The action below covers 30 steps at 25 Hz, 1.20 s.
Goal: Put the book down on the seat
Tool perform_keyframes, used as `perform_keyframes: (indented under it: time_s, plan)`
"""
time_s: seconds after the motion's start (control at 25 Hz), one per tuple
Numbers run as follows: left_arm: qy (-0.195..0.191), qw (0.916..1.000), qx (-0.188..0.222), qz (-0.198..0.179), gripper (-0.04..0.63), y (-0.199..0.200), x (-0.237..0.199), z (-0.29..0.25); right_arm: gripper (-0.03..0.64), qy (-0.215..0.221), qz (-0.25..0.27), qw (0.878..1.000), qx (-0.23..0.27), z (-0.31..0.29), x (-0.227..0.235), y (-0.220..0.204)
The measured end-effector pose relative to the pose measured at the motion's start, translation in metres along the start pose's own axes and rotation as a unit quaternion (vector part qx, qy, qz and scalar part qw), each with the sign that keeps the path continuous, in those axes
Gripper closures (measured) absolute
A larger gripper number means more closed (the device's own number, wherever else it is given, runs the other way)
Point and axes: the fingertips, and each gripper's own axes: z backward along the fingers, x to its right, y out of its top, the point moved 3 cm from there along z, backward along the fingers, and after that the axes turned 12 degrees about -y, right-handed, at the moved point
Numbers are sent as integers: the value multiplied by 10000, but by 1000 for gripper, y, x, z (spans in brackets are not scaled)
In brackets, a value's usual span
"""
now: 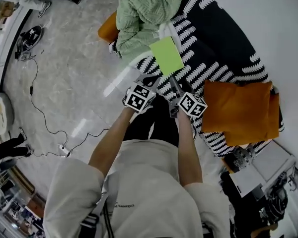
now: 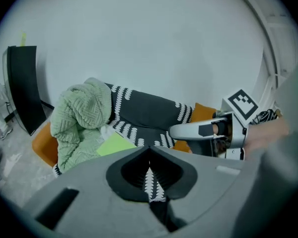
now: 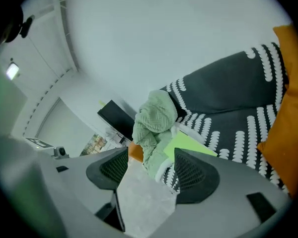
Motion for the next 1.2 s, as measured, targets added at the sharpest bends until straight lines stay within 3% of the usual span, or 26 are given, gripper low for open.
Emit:
perform_keyframes:
  time_s: [0.2,0.36,0.64,0.96,1.2]
  plan:
    - [229,9995,154,173,586,-5,16,38,347,-90,1065,9943,5,34,-25,5]
    - [366,9970,423,534,586,-7,29,52,347,-133,977,9948,-256,51,-31,-2]
    - [637,9908,807,878,586,2,40,64,347,-44,1312,9897,-577,60,-38,-18]
    - [1047,9854,1017,882,586,18,71,72,350,264,1899,9807,-391,84,-39,21]
    - [1349,9812,1076,863,586,12,105,64,385,473,2218,9734,-321,112,-24,16]
